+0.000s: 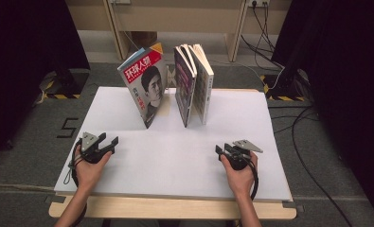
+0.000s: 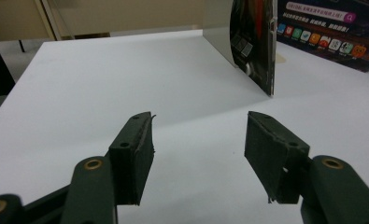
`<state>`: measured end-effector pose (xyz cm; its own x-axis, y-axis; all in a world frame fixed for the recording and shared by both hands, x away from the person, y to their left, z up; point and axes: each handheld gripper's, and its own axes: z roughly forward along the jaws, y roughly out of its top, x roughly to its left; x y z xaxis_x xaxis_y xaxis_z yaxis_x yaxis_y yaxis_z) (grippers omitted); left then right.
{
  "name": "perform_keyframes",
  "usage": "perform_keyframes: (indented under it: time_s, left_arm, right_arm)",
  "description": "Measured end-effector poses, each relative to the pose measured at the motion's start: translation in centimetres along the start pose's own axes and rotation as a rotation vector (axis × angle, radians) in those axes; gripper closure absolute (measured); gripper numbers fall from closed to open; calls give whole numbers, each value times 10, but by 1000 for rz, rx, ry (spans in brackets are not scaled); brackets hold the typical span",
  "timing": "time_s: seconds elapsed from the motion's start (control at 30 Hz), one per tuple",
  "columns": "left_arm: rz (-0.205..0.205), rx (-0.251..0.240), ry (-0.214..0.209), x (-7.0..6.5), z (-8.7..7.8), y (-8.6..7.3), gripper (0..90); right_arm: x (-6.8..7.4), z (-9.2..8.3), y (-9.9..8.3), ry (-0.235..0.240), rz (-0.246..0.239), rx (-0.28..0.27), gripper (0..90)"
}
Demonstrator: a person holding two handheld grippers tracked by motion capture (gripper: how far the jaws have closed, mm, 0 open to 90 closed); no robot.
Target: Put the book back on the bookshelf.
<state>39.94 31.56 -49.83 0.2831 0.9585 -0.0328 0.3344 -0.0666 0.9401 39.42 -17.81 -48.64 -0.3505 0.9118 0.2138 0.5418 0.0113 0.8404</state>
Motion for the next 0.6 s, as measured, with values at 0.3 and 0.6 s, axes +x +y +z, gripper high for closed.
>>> perform_keyframes:
  time_s: [0.3,0.6]
  left_arm:
    - [4,-14,15,-1,-2,-1,399]
    - [-72,-26,25,5,-2,-2,401]
  right_arm:
    - [1,0,0,0,-6,0,562]
    - [0,-3,1,-8,-5,-7,561]
